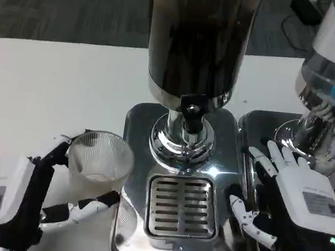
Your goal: Grasp the cup under the faucet to collect the drink, then remove the cup.
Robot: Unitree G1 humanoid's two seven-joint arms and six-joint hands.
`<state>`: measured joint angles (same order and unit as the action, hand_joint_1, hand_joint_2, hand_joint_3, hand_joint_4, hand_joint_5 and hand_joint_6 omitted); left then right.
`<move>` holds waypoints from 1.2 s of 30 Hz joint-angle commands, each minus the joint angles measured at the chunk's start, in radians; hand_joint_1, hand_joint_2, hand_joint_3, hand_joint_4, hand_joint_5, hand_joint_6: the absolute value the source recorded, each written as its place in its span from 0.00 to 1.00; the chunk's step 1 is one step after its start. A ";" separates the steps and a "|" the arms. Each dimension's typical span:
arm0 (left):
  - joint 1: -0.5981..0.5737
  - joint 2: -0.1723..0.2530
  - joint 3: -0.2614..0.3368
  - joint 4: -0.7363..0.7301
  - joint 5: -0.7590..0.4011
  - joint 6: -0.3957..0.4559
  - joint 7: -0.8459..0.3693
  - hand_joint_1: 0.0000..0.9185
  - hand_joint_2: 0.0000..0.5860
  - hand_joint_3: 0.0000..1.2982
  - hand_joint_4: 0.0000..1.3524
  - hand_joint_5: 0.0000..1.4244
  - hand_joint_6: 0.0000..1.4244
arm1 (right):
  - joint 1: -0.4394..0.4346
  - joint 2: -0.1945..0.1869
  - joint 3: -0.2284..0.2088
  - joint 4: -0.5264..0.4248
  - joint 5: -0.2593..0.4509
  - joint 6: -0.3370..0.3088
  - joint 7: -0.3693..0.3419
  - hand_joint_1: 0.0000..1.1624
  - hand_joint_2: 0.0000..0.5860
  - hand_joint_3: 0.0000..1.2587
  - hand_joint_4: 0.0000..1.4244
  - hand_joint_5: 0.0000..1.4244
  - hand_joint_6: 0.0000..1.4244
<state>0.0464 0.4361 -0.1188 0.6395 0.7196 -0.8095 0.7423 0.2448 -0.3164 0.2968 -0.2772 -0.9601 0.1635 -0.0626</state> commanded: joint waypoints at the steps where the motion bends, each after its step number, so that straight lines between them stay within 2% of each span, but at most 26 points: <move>1: -0.050 0.013 -0.019 0.011 0.002 -0.042 0.025 0.56 0.28 0.29 0.29 0.47 0.42 | 0.013 0.011 0.002 -0.006 -0.021 0.013 -0.025 0.25 0.75 0.12 0.00 0.00 0.00; 10: -0.137 0.011 -0.088 0.060 0.025 -0.092 0.011 0.56 0.28 0.30 0.29 0.47 0.42 | 0.041 0.023 0.001 -0.027 -0.045 0.029 -0.028 0.25 0.75 0.12 0.00 0.00 0.00; 14: -0.184 -0.001 -0.126 0.089 0.032 -0.104 -0.002 0.55 0.28 0.30 0.29 0.47 0.42 | 0.049 0.029 -0.032 -0.046 -0.040 0.045 -0.033 0.25 0.75 0.12 0.00 0.00 0.00; 18: -0.228 -0.016 -0.164 0.136 0.028 -0.117 -0.019 0.55 0.28 0.30 0.29 0.47 0.42 | 0.064 0.037 -0.038 -0.068 -0.052 0.057 -0.033 0.25 0.75 0.12 0.00 0.00 0.00; 21: -0.257 -0.023 -0.190 0.167 0.035 -0.126 -0.024 0.54 0.28 0.30 0.29 0.47 0.42 | 0.096 0.056 -0.046 -0.092 -0.070 0.071 -0.072 0.25 0.75 0.12 0.00 0.00 0.00; 24: -0.296 -0.031 -0.219 0.205 0.045 -0.136 -0.028 0.54 0.28 0.30 0.29 0.47 0.42 | 0.109 0.053 -0.047 -0.106 -0.076 0.077 -0.056 0.25 0.75 0.12 0.00 0.00 0.00; 29: -0.348 -0.059 -0.250 0.257 0.050 -0.141 -0.006 0.53 0.28 0.30 0.29 0.47 0.42 | 0.131 0.065 -0.039 -0.125 -0.087 0.086 -0.055 0.24 0.76 0.12 0.00 0.00 0.00; 33: -0.397 -0.091 -0.278 0.313 0.064 -0.125 0.005 0.53 0.27 0.30 0.29 0.47 0.42 | 0.155 0.084 -0.050 -0.143 -0.086 0.101 -0.064 0.24 0.76 0.12 0.00 0.00 0.00; 36: -0.425 -0.111 -0.293 0.346 0.075 -0.111 0.012 0.52 0.28 0.30 0.29 0.47 0.42 | 0.157 0.084 -0.050 -0.150 -0.090 0.102 -0.055 0.24 0.77 0.12 0.00 0.00 0.00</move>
<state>-0.3371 0.3446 -0.4003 0.9664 0.7926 -0.9228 0.7241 0.3942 -0.2356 0.2520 -0.4063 -1.0397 0.2600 -0.1172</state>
